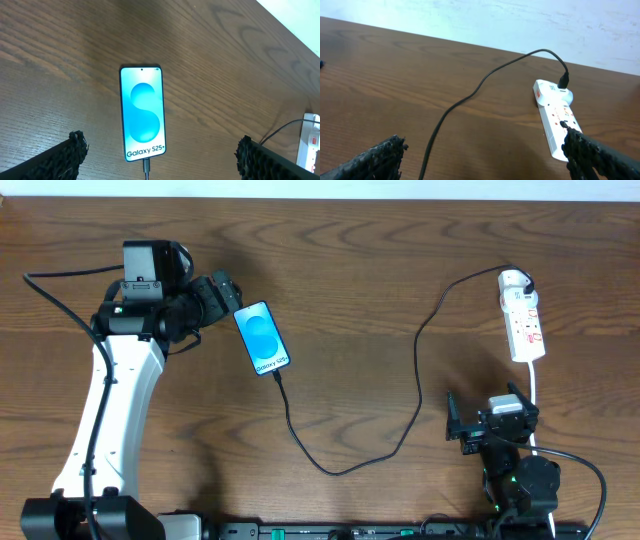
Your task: Plug charger to phone and switch on socket
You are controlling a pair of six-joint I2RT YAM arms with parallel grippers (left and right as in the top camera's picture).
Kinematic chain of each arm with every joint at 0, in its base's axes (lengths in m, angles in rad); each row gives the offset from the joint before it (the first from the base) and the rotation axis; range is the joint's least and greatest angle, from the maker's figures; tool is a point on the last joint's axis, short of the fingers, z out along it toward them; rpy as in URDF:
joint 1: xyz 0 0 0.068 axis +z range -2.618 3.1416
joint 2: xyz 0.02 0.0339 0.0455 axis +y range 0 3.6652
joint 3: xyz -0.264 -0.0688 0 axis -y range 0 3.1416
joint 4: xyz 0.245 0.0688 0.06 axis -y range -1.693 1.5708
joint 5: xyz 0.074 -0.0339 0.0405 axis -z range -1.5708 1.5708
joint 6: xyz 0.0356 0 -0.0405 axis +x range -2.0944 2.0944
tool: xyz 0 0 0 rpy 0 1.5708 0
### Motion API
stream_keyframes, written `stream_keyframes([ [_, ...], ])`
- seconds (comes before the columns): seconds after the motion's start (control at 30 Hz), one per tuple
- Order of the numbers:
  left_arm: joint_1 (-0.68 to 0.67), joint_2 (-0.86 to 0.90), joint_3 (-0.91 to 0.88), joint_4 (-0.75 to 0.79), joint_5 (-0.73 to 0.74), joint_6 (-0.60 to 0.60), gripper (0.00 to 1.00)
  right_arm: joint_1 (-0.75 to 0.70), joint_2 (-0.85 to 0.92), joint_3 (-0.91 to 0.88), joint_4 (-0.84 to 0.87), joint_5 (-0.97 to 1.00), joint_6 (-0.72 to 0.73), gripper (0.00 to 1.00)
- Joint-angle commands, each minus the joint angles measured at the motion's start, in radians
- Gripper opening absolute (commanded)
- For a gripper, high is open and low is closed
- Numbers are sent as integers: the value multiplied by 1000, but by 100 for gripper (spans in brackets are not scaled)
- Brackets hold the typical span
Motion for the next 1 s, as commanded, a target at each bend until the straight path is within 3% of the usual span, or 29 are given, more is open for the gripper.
stream_keyframes([
  [0.0, 3, -1, -2, -3, -3, 5, 98, -6, -14, -6, 3, -10, 0, 99],
  [0.97, 3, -1, -2, -3, -3, 5, 98, -7, -48, -7, 6, -10, 0, 99],
])
